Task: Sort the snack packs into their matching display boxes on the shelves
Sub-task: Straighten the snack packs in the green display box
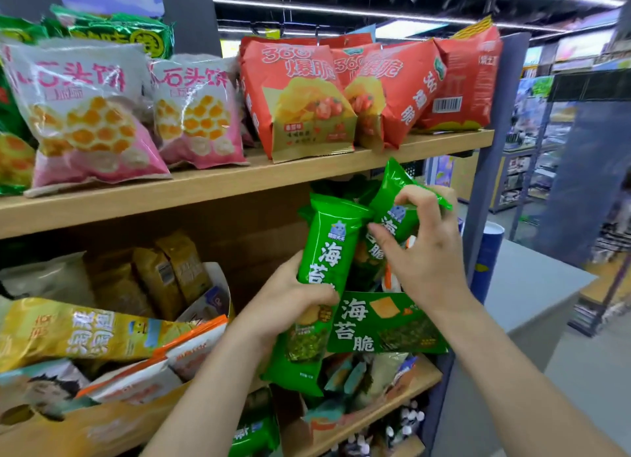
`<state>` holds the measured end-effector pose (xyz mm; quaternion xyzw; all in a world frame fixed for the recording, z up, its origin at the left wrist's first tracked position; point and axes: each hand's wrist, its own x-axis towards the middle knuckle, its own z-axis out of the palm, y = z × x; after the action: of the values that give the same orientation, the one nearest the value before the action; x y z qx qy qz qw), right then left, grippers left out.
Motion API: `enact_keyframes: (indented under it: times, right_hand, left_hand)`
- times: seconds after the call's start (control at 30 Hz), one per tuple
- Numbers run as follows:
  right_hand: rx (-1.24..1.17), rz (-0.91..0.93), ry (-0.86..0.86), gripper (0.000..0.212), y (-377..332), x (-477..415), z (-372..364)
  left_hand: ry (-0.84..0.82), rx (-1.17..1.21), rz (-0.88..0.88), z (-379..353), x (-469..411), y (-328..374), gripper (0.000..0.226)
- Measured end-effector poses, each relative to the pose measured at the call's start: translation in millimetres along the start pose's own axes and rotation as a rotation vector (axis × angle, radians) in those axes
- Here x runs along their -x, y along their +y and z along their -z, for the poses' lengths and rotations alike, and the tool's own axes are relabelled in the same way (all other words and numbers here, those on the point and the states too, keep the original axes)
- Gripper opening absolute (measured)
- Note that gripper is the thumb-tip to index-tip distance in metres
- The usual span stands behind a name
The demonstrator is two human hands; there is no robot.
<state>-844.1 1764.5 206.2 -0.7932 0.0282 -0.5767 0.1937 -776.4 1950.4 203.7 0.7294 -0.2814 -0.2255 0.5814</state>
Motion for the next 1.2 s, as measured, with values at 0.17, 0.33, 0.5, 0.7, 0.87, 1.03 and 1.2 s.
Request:
enact_keyframes:
  times: [0.17, 0.33, 0.5, 0.7, 0.87, 1.03, 1.2]
  right_hand:
    - [-0.003, -0.175, -0.249, 0.024, 4.6, -20.6, 16.2]
    - [-0.156, -0.436, -0.379, 0.040, -7.7, -23.2, 16.5]
    - [-0.279, -0.563, -0.483, 0.096, -12.2, 7.0, -6.9]
    - [-0.678, -0.711, -0.491, 0.068, 5.0, -10.1, 5.0]
    - [-0.702, -0.709, -0.488, 0.067, 19.7, -18.3, 14.9]
    - [-0.701, -0.659, -0.516, 0.070, 30.5, -14.5, 15.1]
    - [-0.631, -0.651, -0.429, 0.085, 34.1, -4.0, 10.3]
  left_hand:
    - [-0.026, -0.079, -0.036, 0.1, -7.0, -3.3, 0.061]
    - [0.101, -0.268, -0.193, -17.8, -2.7, -3.3, 0.061]
    - [0.302, -0.506, -0.336, -33.4, 2.0, -10.5, 0.067]
    - [0.163, -0.470, -0.362, -36.0, -0.9, -0.7, 0.063]
    - [0.420, -0.309, -0.246, -8.5, -15.2, 3.4, 0.049]
    - [0.347, -0.505, -0.117, -19.1, -38.6, -1.1, 0.048]
    - [0.559, -0.405, -0.304, -26.4, -29.4, 0.7, 0.018]
